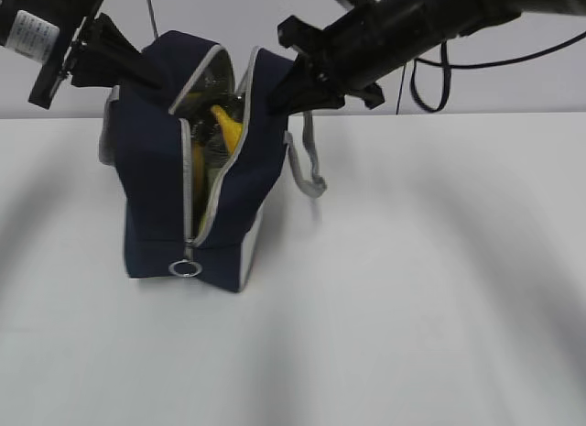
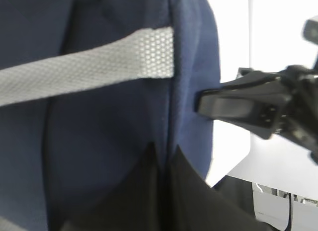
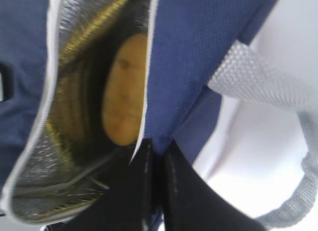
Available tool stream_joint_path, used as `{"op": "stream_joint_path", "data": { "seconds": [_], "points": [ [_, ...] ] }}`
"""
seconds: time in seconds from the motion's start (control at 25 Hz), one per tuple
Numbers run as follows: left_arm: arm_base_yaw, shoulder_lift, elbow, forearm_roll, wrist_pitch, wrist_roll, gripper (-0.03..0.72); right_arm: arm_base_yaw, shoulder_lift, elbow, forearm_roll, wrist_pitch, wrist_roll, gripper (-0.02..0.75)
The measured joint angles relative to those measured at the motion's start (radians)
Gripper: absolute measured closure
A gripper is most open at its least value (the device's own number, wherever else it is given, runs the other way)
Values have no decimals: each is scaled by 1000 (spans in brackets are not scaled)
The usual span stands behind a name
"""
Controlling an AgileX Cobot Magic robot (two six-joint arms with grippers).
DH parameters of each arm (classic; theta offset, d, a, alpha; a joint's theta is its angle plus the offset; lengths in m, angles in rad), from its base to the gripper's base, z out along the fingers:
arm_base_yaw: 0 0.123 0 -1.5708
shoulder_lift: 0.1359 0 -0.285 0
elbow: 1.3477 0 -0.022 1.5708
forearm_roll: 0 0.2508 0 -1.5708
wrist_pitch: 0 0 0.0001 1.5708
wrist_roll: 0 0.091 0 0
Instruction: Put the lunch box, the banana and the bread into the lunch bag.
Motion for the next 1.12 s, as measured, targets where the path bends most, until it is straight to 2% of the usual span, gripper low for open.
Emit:
{"op": "stream_joint_path", "data": {
  "seconds": [0.32, 0.52, 0.76, 1.12],
  "points": [
    [-122, 0, 0, -80, -81, 2, 691, -59, -94, -111, -232, 150, 136, 743],
    [-187, 6, 0, -100, -189, 2, 691, -71, -95, -136, -307, 188, 170, 743],
    [-199, 49, 0, -142, -262, 3, 691, -73, -95, -136, -342, 165, 178, 743],
    [-198, 121, 0, -163, -280, 3, 691, -73, -33, -144, -336, 142, 178, 743]
  ]
}}
